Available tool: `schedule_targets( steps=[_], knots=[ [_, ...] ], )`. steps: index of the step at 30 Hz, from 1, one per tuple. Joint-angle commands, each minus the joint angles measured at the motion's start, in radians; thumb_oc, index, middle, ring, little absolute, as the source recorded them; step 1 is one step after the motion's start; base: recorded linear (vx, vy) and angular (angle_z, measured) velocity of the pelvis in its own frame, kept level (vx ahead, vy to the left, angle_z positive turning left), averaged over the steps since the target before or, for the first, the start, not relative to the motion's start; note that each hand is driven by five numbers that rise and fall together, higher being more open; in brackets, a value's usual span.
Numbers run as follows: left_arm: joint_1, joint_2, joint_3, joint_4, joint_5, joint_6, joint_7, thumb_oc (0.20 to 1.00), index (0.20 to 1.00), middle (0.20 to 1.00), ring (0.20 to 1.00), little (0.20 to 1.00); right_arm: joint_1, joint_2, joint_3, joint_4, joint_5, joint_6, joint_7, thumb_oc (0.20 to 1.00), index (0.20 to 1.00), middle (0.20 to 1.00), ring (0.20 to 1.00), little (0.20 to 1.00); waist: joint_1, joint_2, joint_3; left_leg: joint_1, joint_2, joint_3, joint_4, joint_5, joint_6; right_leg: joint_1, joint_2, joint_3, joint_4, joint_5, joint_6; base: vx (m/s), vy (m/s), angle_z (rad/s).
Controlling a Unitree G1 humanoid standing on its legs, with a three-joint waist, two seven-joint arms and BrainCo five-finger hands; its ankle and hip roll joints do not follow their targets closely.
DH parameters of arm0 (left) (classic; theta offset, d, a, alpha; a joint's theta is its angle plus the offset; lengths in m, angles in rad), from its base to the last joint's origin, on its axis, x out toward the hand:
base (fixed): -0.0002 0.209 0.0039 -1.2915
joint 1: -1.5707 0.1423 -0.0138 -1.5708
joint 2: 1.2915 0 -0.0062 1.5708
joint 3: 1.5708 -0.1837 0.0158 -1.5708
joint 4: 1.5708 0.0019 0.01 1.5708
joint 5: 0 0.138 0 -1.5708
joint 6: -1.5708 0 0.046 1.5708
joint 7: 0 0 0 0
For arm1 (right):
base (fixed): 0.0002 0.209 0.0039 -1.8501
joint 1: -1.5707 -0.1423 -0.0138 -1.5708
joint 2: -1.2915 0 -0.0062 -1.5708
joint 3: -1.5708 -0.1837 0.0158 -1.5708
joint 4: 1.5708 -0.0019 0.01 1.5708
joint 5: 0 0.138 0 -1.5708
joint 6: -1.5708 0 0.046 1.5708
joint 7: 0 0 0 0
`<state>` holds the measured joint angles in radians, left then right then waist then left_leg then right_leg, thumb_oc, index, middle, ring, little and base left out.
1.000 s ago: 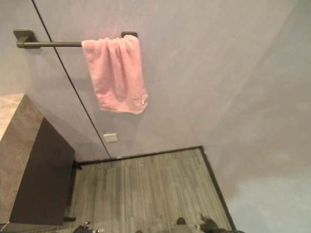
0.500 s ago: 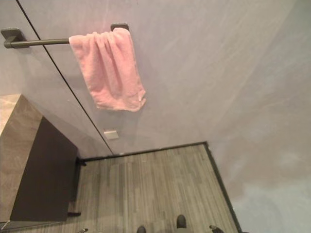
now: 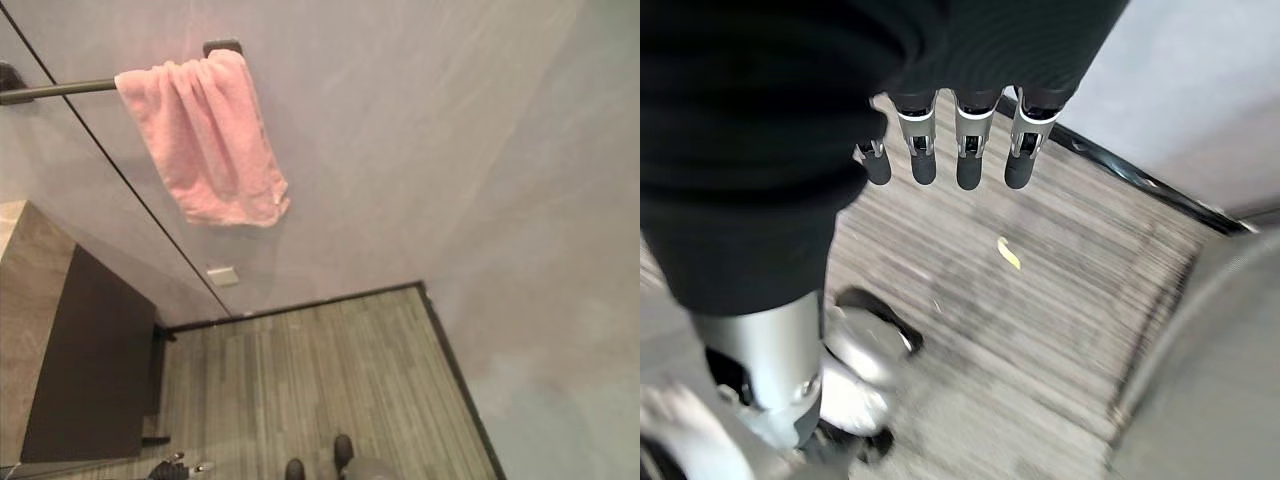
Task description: Put brush and paste in cup on sink, flatten towel.
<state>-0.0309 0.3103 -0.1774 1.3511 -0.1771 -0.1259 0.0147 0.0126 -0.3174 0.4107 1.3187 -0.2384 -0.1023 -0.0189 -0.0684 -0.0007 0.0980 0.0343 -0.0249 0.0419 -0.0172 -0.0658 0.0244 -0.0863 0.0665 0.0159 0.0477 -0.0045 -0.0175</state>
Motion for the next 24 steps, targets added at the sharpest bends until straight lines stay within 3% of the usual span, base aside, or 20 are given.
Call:
schedule_targets(
  steps=[1,8,9,13,14,16,19,20,21,24],
  knots=[
    [-0.012,0.004,-0.025,-0.011,0.025,-0.001,-0.002,1.000,1.000,1.000,1.000,1.000,-0.019,-0.055,0.000,0.033,0.041,0.018,-0.005,1.000,1.000,1.000,1.000,1.000,-0.015,0.006,-0.023,-0.078,-0.042,0.055,0.047,0.026,0.012,-0.045,-0.003,0.002,0.100,-0.030,0.090,0.12,-0.099,-0.02],
    [-0.072,-0.007,-0.076,-0.051,0.029,-0.004,0.011,1.000,1.000,1.000,1.000,1.000,-0.029,-0.083,-0.018,0.015,0.087,0.017,-0.011,1.000,1.000,1.000,1.000,1.000,-0.029,-0.007,-0.004,-0.152,-0.032,0.071,0.192,0.001,-0.033,-0.022,-0.021,-0.015,0.080,-0.037,0.070,0.06,-0.049,0.18],
    [-0.104,-0.003,-0.105,-0.060,0.040,-0.003,0.012,1.000,1.000,1.000,1.000,1.000,-0.030,-0.084,-0.019,0.034,0.085,0.027,-0.004,1.000,1.000,1.000,1.000,1.000,-0.039,-0.013,0.004,-0.187,0.007,0.112,0.193,0.021,-0.047,-0.010,-0.041,-0.036,0.075,-0.042,0.070,0.07,0.035,0.36],
    [-0.115,0.009,-0.115,-0.060,0.052,-0.002,0.018,1.000,1.000,1.000,1.000,1.000,-0.029,-0.084,-0.037,0.059,0.102,0.035,-0.001,1.000,1.000,1.000,1.000,1.000,-0.035,-0.014,-0.006,-0.228,0.048,0.103,0.154,0.065,-0.048,0.002,-0.053,-0.038,0.073,-0.054,0.074,0.14,0.095,0.48],
    [-0.115,0.011,-0.116,-0.057,0.045,-0.002,0.021,1.000,1.000,1.000,1.000,1.000,-0.015,-0.084,-0.056,0.072,0.120,0.037,-0.002,1.000,1.000,1.000,1.000,1.000,-0.026,-0.009,-0.009,-0.287,0.117,0.073,0.104,0.154,-0.077,0.030,-0.065,-0.023,0.078,-0.077,0.079,0.28,0.221,-0.10],
    [-0.107,0.012,-0.113,-0.055,0.032,-0.001,0.019,1.000,1.000,1.000,1.000,1.000,-0.004,-0.085,-0.074,0.080,0.135,0.038,0.004,1.000,1.000,1.000,1.000,1.000,-0.022,0.004,-0.007,-0.293,0.162,0.075,0.045,0.215,-0.100,0.071,-0.071,0.000,0.081,-0.103,0.083,0.31,0.290,-0.27],
    [-0.097,0.012,-0.108,-0.053,0.034,0.002,0.013,1.000,1.000,1.000,1.000,1.000,-0.003,-0.078,-0.082,0.096,0.133,0.044,0.008,1.000,1.000,1.000,1.000,1.000,-0.015,0.011,-0.021,-0.269,0.152,0.053,0.057,0.198,-0.091,0.087,-0.081,0.021,0.093,-0.120,0.093,0.27,0.343,-0.50],
    [-0.098,0.040,-0.150,-0.121,0.081,-0.013,0.022,1.000,1.000,1.000,1.000,1.000,-0.006,-0.084,-0.090,0.105,0.108,0.043,0.015,1.000,1.000,1.000,1.000,1.000,-0.010,0.006,-0.044,-0.287,0.096,0.059,0.148,0.137,-0.065,0.105,-0.144,0.045,0.112,-0.107,0.136,0.34,0.489,-0.67],
    [-0.097,0.041,-0.150,-0.122,0.080,-0.012,0.022,1.000,1.000,1.000,1.000,1.000,-0.006,-0.083,-0.090,0.105,0.108,0.043,0.015,1.000,1.000,1.000,1.000,1.000,-0.009,0.005,-0.044,-0.288,0.096,0.060,0.151,0.135,-0.065,0.105,-0.145,0.046,0.113,-0.108,0.136,0.35,0.614,-0.64],
    [-0.037,0.100,-0.132,-0.362,0.024,-0.028,-0.003,1.000,1.000,1.000,1.000,1.000,-0.012,-0.086,-0.105,0.062,0.118,0.037,0.022,1.000,1.000,1.000,1.000,1.000,0.013,0.007,-0.042,-0.290,0.042,0.067,0.213,0.063,-0.033,0.084,-0.199,0.045,0.159,-0.051,0.167,0.13,0.336,0.00]
  ],
)
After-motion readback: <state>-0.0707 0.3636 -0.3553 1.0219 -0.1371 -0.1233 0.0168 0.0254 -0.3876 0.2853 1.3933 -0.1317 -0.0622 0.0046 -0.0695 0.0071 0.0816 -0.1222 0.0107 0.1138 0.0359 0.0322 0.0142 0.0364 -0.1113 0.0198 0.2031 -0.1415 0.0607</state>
